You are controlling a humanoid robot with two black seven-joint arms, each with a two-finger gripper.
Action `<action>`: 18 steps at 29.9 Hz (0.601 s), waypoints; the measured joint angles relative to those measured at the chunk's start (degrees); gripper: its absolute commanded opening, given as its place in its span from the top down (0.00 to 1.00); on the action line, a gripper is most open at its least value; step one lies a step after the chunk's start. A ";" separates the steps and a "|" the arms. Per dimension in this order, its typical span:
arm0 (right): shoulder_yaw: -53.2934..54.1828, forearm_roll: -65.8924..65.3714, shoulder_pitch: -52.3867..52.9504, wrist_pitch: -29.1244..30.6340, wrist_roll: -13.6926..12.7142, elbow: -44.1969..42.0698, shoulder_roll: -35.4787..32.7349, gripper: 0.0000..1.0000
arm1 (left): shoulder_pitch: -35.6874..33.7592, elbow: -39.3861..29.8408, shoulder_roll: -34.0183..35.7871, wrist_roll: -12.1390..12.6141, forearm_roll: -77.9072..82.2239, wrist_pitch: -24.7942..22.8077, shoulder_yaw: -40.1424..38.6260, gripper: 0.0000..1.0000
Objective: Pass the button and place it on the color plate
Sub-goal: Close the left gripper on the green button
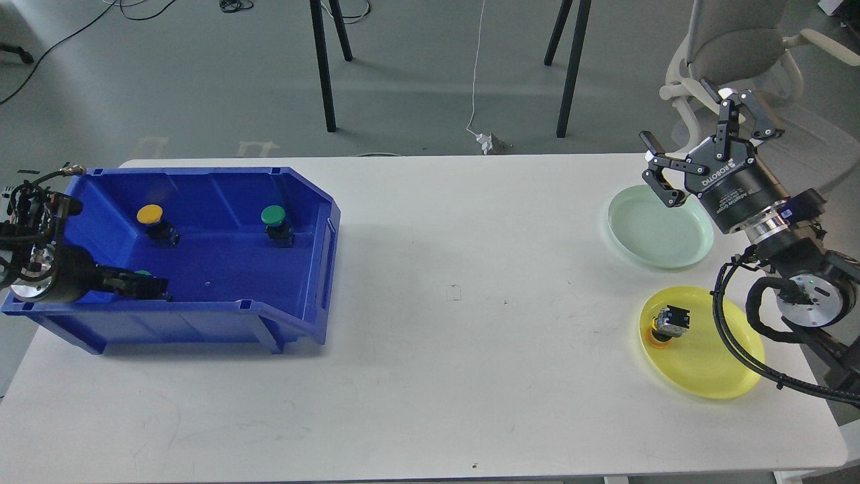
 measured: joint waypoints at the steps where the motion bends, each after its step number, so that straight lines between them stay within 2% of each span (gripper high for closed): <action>1: 0.00 0.00 -0.02 0.00 0.00 0.00 0.00 0.04 | 0.00 0.00 0.00 0.00 0.01 0.00 0.00 0.21; 6: -0.02 0.00 -0.09 0.00 0.00 0.00 0.00 0.04 | -0.01 0.00 0.00 0.00 0.04 0.00 0.02 0.27; 18: 0.00 0.00 -0.35 0.00 0.00 -0.01 -0.09 0.04 | -0.09 0.00 0.00 0.00 -0.05 0.00 -0.15 0.32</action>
